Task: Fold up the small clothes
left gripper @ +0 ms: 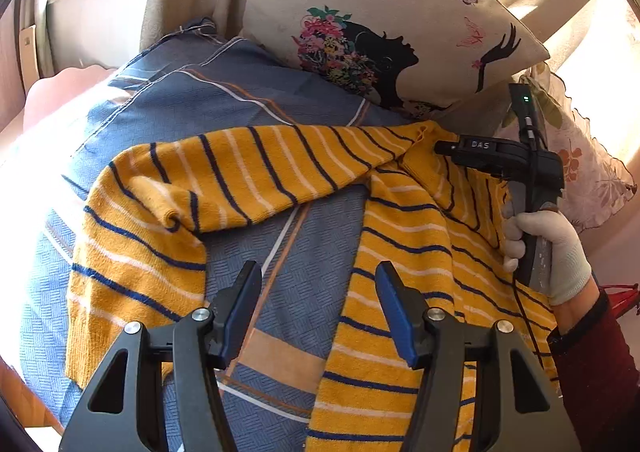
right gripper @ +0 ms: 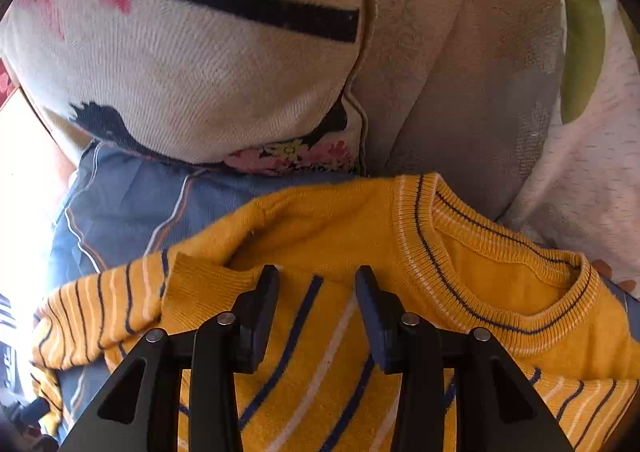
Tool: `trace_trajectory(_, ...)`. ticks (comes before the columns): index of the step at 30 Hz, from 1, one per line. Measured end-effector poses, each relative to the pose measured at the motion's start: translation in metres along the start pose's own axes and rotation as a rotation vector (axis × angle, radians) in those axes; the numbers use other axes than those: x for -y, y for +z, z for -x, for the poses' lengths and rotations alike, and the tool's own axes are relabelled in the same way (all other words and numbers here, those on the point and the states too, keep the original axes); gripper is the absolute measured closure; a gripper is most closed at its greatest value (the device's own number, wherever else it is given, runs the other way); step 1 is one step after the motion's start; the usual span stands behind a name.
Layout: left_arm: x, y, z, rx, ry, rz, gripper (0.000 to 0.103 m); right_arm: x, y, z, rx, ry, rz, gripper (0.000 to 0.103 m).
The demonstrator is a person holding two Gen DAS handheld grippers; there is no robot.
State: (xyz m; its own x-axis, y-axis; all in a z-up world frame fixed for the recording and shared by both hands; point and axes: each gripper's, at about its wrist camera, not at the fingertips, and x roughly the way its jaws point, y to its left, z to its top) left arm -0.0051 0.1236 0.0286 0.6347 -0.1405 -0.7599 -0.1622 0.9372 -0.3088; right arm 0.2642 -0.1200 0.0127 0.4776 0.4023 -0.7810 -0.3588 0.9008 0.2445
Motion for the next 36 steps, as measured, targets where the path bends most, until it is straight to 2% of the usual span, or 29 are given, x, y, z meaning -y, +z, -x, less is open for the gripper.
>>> trace_trajectory(2, -0.009, -0.002, 0.002, -0.002, 0.011, 0.012, 0.045, 0.001, -0.009, 0.02, 0.01, 0.069, -0.022, 0.058)
trace_trajectory(4, -0.018, -0.005, 0.0, -0.022, 0.009, 0.027, 0.045, -0.001, -0.024, 0.04, 0.003, 0.134, -0.026, 0.052)
trace_trajectory(7, -0.021, -0.013, -0.001, -0.064, -0.035, 0.026, 0.045, 0.001, -0.058, 0.073, -0.022, 0.208, -0.019, 0.051)
trace_trajectory(9, -0.017, -0.023, 0.002, -0.077, -0.061, -0.005, 0.045, 0.009, -0.086, 0.102, -0.008, 0.233, -0.028, 0.05)
trace_trajectory(11, -0.012, -0.033, 0.004, -0.098, -0.085, -0.034, 0.045, 0.024, -0.117, 0.132, 0.01, 0.23, -0.052, 0.048)
trace_trajectory(13, -0.008, -0.041, 0.004, -0.123, -0.113, -0.05, 0.045, 0.036, -0.147, 0.158, 0.037, 0.192, -0.092, 0.045)
trace_trajectory(17, -0.002, -0.058, 0.006, -0.168, -0.167, -0.064, 0.045, 0.068, -0.216, 0.213, 0.084, 0.026, -0.205, 0.039)
trace_trajectory(18, -0.001, -0.064, 0.005, -0.181, -0.18, -0.065, 0.045, 0.077, -0.234, 0.225, 0.083, 0.01, -0.247, 0.038)
trace_trajectory(19, 0.001, -0.069, 0.006, -0.185, -0.191, -0.067, 0.044, 0.091, -0.252, 0.238, 0.076, 0.009, -0.294, 0.037)
trace_trajectory(21, 0.005, -0.079, 0.012, -0.175, -0.206, -0.08, 0.035, 0.112, -0.287, 0.251, 0.065, 0.031, -0.376, 0.036)
trace_trajectory(23, 0.01, -0.089, 0.017, -0.181, -0.244, -0.08, 0.031, 0.113, -0.315, 0.251, 0.047, 0.067, -0.424, 0.036)
trace_trajectory(25, 0.016, -0.1, 0.023, -0.173, -0.263, -0.091, 0.031, 0.105, -0.342, 0.249, 0.027, 0.113, -0.446, 0.036)
trace_trajectory(26, 0.019, -0.104, 0.025, -0.169, -0.272, -0.099, 0.048, 0.097, -0.353, 0.245, 0.016, 0.133, -0.448, 0.036)
trace_trajectory(27, 0.022, -0.108, 0.024, -0.186, -0.281, -0.107, 0.092, 0.089, -0.362, 0.239, 0.007, 0.149, -0.445, 0.036)
trace_trajectory(28, 0.024, -0.112, 0.021, -0.217, -0.284, -0.11, 0.093, 0.08, -0.368, 0.241, 0.054, 0.133, -0.422, 0.035)
trace_trajectory(29, 0.022, -0.113, 0.022, -0.213, -0.284, -0.096, 0.096, 0.073, -0.37, 0.24, 0.06, 0.127, -0.398, 0.036)
trace_trajectory(30, 0.021, -0.112, 0.028, -0.19, -0.272, -0.094, 0.096, 0.066, -0.371, 0.237, 0.043, 0.157, -0.39, 0.053)
trace_trajectory(31, 0.02, -0.111, 0.036, -0.16, -0.26, -0.098, 0.096, 0.063, -0.373, 0.236, 0.031, 0.194, -0.394, 0.09)
trace_trajectory(32, 0.016, -0.109, 0.048, -0.125, -0.253, -0.094, 0.096, 0.06, -0.375, 0.239, 0.04, 0.197, -0.388, 0.093)
trace_trajectory(35, -0.001, -0.102, 0.081, -0.033, -0.204, -0.092, 0.096, 0.058, -0.383, 0.262, 0.097, 0.145, -0.347, 0.094)
trace_trajectory(36, -0.01, -0.101, 0.087, -0.025, -0.2, -0.082, 0.096, 0.061, -0.386, 0.267, 0.103, 0.125, -0.351, 0.094)
